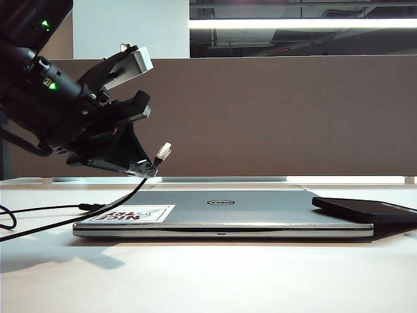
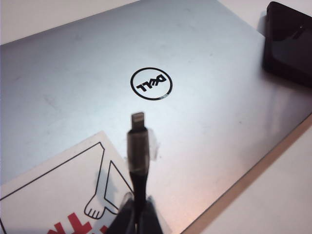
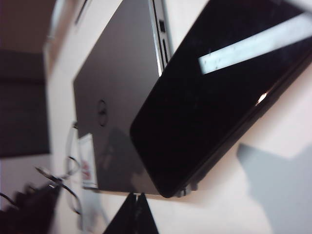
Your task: Pick up the charging cable and the phone, plug the charging cable into the charging port on the phone, and finally place them back on the table.
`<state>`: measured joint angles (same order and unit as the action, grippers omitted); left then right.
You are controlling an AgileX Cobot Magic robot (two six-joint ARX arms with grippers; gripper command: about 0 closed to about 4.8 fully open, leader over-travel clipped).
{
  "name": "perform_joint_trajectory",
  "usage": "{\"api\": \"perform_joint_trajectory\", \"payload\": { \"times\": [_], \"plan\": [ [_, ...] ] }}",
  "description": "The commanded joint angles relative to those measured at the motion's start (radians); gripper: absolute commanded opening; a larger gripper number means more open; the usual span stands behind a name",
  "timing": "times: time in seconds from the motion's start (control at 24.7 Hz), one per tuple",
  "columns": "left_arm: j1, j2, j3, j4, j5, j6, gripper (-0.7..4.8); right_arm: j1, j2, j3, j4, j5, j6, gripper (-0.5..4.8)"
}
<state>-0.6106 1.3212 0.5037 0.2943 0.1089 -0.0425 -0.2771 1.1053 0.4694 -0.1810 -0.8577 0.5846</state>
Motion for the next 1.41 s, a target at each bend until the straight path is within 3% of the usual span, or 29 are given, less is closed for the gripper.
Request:
{"api": "perform_joint_trajectory", "payload": {
  "times": [0.04,0.2,0.4,0.85,1.41],
  "plan": [
    [-0.002,-0.002,0.006,0.010,0.004,-0.003,-0.08,0.003,0.031,-0.032,0.087,-0.009,0.212,0.16],
    [-0.002,-0.002,0.006,0.010,0.004,-0.003,-0.08,0.004,0.085,-0.032,0.090,-0.012,0.213,2.84],
    [-0.002,-0.002,0.006,0.010,0.004,-0.003,-0.08,0.016,0.151,-0.031,0.139,0.007,0.234,2.88],
    [-0.002,-0.002,0.006,0.010,0.004,-0.003,-0.08,0.140,0.233,-0.031,0.288,0.166,0.290,2.73],
    [-0.002,-0.002,0.006,0.010,0.004,-0.003,-0.08,0.166,0.414,-0.031,0.503,0.169,0.328,2.70]
  ]
}}
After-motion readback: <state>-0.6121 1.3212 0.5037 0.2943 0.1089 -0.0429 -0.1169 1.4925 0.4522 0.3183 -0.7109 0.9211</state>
